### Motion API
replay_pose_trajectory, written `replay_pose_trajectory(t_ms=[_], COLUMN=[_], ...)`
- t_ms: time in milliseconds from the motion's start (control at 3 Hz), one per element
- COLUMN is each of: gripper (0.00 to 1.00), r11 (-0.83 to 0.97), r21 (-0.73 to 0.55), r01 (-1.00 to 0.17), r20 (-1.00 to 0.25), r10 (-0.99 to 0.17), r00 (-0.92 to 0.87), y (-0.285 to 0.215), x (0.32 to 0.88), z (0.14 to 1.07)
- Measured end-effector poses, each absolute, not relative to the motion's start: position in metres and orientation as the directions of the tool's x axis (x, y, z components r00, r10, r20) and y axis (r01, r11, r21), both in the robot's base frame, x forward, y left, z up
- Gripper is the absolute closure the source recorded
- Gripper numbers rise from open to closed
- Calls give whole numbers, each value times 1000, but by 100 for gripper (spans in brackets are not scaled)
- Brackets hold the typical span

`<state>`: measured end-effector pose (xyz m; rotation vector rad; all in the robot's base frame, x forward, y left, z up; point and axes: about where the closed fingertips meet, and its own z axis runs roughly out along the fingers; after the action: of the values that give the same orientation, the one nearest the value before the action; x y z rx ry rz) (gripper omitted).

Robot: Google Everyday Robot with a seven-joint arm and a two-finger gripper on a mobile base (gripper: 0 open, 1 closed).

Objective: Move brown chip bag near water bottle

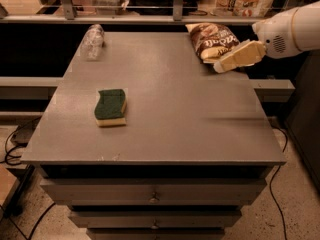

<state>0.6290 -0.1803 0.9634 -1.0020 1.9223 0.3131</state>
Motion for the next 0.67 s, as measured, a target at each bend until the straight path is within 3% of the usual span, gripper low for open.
replay_pose_trajectory(t_ms=[667], gripper=[0], r11=[775], r21=[-119], r01=[-620], r20=[-891], r10=[-359], r00=[-279], y=[-197], x=[711], z=[942])
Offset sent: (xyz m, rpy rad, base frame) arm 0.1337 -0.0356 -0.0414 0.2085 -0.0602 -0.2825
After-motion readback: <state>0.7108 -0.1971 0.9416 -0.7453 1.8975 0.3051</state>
